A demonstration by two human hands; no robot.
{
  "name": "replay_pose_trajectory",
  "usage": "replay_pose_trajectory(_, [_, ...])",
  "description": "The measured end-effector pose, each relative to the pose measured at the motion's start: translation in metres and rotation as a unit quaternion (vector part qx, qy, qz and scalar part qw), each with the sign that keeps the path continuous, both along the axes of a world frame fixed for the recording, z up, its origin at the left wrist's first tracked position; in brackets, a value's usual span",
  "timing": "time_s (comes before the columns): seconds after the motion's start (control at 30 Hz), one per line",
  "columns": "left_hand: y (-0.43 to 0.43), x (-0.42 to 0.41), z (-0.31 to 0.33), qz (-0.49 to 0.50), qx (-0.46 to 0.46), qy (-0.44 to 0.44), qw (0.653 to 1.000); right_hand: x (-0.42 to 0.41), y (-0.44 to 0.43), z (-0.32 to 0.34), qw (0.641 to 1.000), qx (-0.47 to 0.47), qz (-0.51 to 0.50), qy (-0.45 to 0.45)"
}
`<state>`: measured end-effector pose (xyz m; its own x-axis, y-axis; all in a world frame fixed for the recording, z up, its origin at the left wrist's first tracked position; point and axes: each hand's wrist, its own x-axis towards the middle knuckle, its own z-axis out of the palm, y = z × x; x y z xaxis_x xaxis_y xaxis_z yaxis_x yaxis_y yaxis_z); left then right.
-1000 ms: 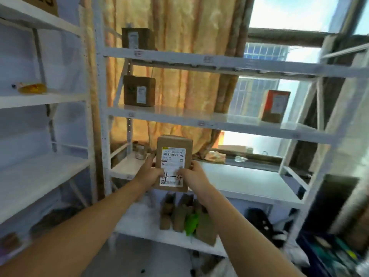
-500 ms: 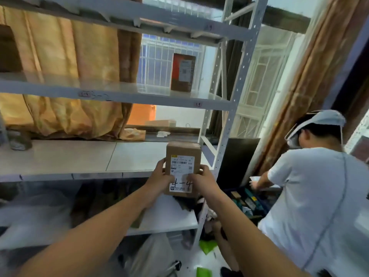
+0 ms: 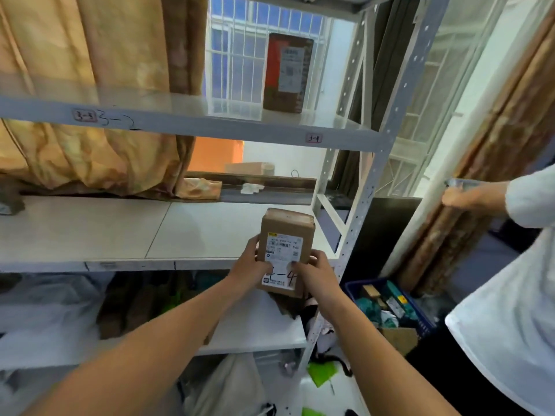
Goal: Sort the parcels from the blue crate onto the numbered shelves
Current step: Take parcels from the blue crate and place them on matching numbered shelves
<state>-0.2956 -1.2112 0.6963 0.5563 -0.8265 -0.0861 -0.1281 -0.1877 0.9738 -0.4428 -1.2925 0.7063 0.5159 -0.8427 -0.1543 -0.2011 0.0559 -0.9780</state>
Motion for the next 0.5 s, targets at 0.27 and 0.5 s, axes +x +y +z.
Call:
replay_pose_trajectory(0.27, [-0.083, 0.06, -0.016, -0.014, 0.004, -0.029, 0.999, 0.069, -0.088, -0.031, 1.0, 0.016, -0.01, -0.001])
replay_pose_trajectory(0.5, [-0.167, 0.106, -0.046, 0.015, -0.012, -0.057, 0.998, 0.128, -0.185, -0.065, 1.0, 0.01, 0.0, -0.001])
